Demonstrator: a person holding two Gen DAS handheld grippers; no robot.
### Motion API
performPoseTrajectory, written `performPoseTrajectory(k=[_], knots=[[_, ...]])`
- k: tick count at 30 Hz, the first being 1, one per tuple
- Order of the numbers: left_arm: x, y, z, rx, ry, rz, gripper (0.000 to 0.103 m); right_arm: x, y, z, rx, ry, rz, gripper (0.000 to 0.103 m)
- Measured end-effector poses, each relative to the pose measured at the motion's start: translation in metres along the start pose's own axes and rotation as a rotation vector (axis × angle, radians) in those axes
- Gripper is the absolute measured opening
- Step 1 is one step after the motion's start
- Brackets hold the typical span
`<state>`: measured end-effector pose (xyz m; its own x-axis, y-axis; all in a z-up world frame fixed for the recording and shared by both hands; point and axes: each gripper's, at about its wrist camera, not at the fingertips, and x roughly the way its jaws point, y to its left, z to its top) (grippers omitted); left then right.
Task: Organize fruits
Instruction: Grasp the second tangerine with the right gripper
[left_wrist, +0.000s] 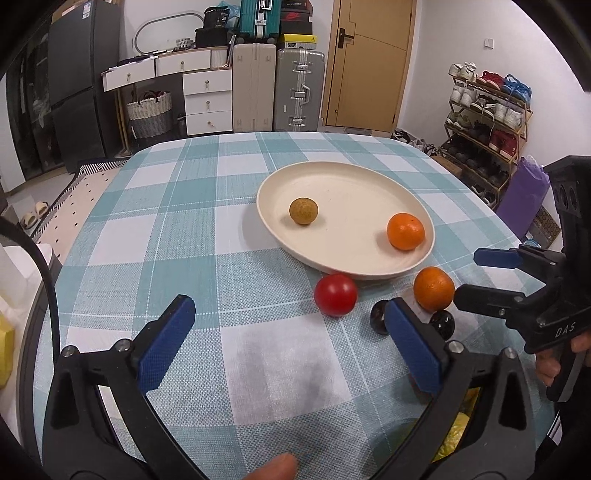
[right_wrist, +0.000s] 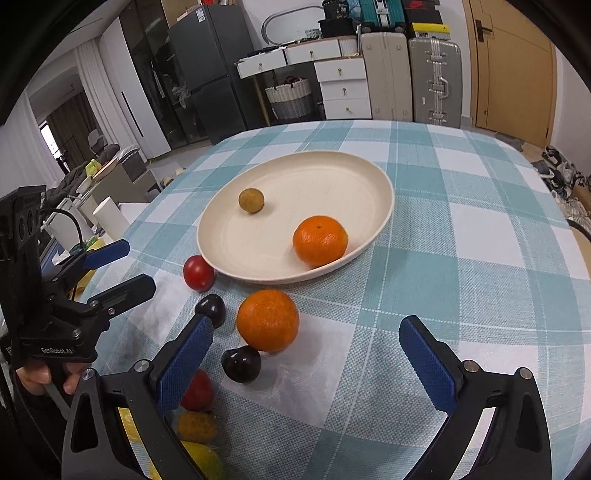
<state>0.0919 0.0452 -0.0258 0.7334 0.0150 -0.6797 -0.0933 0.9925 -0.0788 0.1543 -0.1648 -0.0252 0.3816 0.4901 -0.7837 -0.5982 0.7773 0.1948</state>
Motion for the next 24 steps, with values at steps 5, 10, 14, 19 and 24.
performPoseTrajectory(k=[5,10,14,19,24], knots=[[0.003,0.000,-0.001,-0.001,0.006,-0.001,0.102,0.006,0.005,-0.002,-0.002,0.021,0.027,0.102],[0.006,0.000,-0.001,-0.003,0.012,0.000,0.102,0.010,0.011,-0.001,-0.003,0.025,0.072,0.089],[0.007,-0.001,-0.002,0.000,0.016,0.003,0.102,0.016,0.016,0.000,-0.014,0.049,0.088,0.080],[0.010,-0.001,-0.001,-0.004,0.020,0.003,0.102,0.021,0.019,0.001,-0.022,0.060,0.110,0.071],[0.013,0.000,-0.002,-0.010,0.028,0.003,0.102,0.024,0.020,0.002,-0.014,0.062,0.126,0.066]])
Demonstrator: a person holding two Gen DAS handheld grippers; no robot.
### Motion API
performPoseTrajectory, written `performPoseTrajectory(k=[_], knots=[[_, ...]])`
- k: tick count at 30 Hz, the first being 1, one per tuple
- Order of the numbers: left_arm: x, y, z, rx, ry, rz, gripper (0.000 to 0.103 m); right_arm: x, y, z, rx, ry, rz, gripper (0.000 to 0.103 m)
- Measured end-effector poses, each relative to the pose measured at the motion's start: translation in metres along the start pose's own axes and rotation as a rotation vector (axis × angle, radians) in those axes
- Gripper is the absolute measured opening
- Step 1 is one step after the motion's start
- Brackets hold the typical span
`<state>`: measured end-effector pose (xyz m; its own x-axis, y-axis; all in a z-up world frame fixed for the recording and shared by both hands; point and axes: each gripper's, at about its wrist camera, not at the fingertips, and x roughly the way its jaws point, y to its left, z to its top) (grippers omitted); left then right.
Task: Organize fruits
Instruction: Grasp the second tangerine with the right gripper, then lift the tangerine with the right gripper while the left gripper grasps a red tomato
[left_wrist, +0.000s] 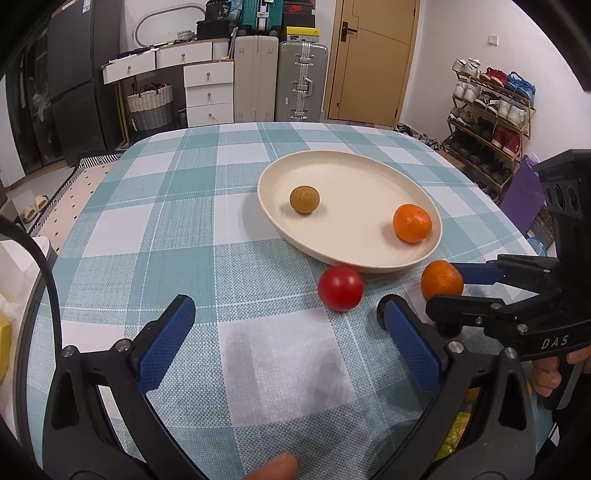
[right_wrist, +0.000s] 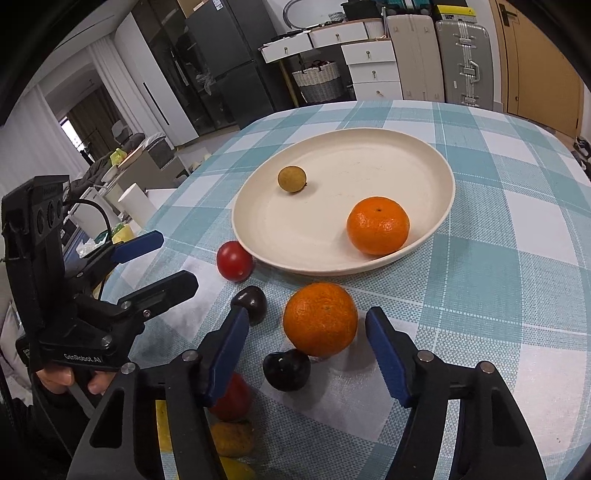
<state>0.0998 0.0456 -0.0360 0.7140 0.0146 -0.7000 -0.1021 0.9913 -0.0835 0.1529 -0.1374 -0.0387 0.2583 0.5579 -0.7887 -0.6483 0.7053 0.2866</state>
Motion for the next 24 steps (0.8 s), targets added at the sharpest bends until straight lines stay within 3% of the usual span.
performPoseTrajectory(k=[3,12,20,22,24], knots=[[0.001,0.000,0.000,-0.001,0.002,-0.002,0.102,0.001,-0.001,0.000,0.000,0.000,0.006,0.063],[0.008,-0.002,0.001,-0.006,0.021,-0.005,0.102,0.002,-0.004,-0.001,0.012,0.001,-0.005,0.041],[0.020,-0.001,0.008,-0.039,0.046,-0.016,0.102,-0.007,-0.010,-0.004,0.022,-0.039,-0.005,0.040],[0.024,-0.001,0.010,-0.045,0.060,-0.020,0.100,-0.010,-0.011,-0.004,0.026,-0.048,-0.004,0.040],[0.030,-0.001,0.012,-0.049,0.078,-0.026,0.086,-0.013,-0.013,-0.004,0.030,-0.052,-0.003,0.040]])
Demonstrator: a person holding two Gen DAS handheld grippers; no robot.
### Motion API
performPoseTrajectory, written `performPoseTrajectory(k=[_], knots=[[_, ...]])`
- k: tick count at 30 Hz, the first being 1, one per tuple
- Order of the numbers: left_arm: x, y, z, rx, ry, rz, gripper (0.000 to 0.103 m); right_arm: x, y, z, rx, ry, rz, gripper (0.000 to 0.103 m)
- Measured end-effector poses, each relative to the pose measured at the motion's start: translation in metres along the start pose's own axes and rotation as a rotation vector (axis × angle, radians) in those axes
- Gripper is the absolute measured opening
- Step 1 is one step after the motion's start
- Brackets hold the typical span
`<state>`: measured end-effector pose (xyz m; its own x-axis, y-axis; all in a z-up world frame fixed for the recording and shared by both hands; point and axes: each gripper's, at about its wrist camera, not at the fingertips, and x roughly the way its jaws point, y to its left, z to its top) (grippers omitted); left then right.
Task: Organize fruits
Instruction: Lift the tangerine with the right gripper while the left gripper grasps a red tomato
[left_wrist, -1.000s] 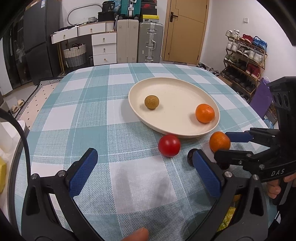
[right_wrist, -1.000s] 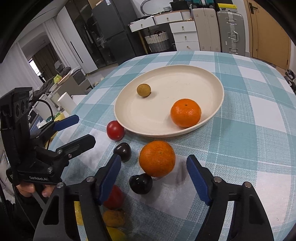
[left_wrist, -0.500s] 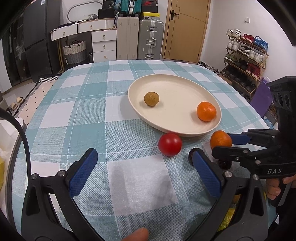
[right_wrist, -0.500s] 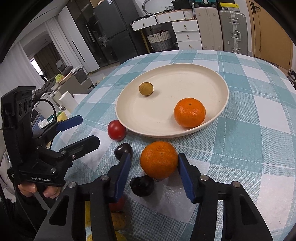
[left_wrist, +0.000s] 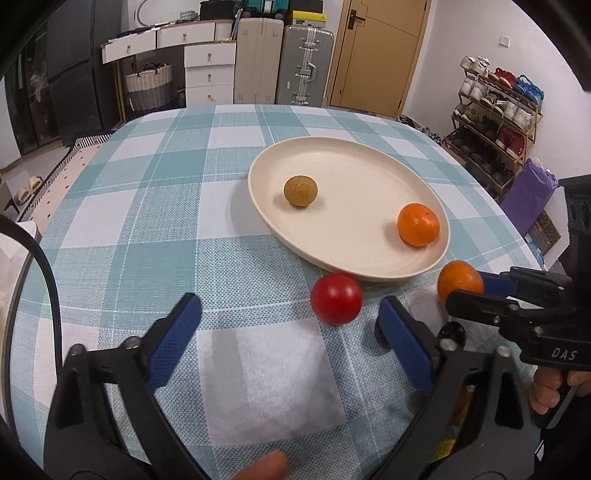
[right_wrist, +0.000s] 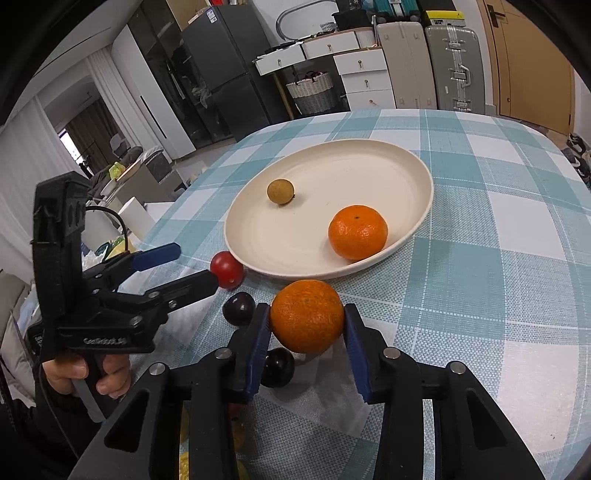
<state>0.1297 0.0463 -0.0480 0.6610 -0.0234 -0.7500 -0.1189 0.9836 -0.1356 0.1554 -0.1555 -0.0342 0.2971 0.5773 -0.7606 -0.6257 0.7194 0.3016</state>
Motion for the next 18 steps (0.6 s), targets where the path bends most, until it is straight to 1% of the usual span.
performPoseTrajectory(k=[2,4,7,9,10,11,12,13,14,18], knots=[[0.006,0.000,0.002,-0.001,0.019,-0.010,0.078,-0.002,-0.001,0.000,-0.006,-0.003,-0.004,0.040],[0.009,-0.002,0.003,0.000,0.028,-0.029,0.073,-0.004,-0.003,0.000,-0.004,-0.008,-0.007,0.040],[0.012,-0.007,0.002,0.025,0.037,-0.032,0.065,-0.006,-0.006,0.000,0.005,-0.010,-0.010,0.040],[0.015,-0.010,0.001,0.038,0.049,-0.045,0.056,-0.006,-0.007,0.001,0.002,-0.010,-0.013,0.040],[0.015,-0.012,0.001,0.047,0.050,-0.046,0.056,-0.007,-0.007,0.001,0.002,-0.011,-0.013,0.040],[0.015,-0.013,0.001,0.052,0.048,-0.053,0.050,-0.007,-0.008,0.001,0.004,-0.012,-0.012,0.040],[0.015,-0.013,0.001,0.054,0.051,-0.070,0.041,-0.007,-0.008,0.002,0.006,-0.012,-0.013,0.040],[0.015,-0.013,0.000,0.055,0.050,-0.088,0.037,-0.006,-0.008,0.002,0.005,-0.012,-0.013,0.040],[0.015,-0.014,0.000,0.059,0.048,-0.108,0.029,-0.006,-0.007,0.002,0.003,-0.012,-0.012,0.040],[0.011,-0.018,-0.001,0.078,0.033,-0.124,0.028,-0.006,-0.007,0.003,0.006,-0.015,-0.014,0.040]])
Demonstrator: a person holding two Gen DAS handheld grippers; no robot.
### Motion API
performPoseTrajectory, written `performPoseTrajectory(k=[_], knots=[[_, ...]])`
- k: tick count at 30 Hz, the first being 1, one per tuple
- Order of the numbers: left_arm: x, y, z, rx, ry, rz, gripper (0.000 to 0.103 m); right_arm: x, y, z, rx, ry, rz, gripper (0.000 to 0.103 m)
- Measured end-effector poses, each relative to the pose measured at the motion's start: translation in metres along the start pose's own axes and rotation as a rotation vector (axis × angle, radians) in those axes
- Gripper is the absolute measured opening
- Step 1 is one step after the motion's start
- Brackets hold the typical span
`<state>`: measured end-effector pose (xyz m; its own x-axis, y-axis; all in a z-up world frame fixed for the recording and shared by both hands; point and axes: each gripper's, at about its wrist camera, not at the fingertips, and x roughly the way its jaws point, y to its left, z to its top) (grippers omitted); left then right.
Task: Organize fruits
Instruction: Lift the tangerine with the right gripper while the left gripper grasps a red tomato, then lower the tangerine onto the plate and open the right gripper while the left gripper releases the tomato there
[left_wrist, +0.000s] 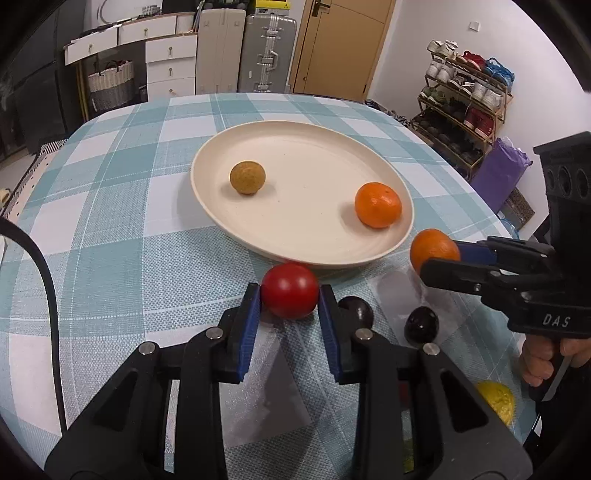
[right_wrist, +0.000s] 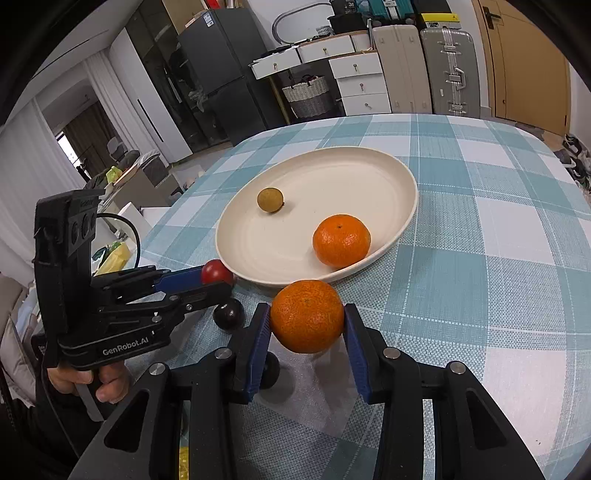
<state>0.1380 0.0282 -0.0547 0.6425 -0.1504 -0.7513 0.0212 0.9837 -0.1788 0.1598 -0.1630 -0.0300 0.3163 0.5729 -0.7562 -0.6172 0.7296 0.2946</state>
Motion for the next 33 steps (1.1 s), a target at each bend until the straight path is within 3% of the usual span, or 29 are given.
performPoseTrajectory(k=[19,33], knots=[[-0.048,0.000,0.009,-0.007,-0.165,0.030,0.028,-0.015,0.005,0.012,-0.032,-0.092,-0.023,0.040],[-0.041,-0.006,0.036,0.000,-0.207,0.038,0.028,-0.018,-0.008,0.038,-0.007,-0.162,-0.031,0.040]])
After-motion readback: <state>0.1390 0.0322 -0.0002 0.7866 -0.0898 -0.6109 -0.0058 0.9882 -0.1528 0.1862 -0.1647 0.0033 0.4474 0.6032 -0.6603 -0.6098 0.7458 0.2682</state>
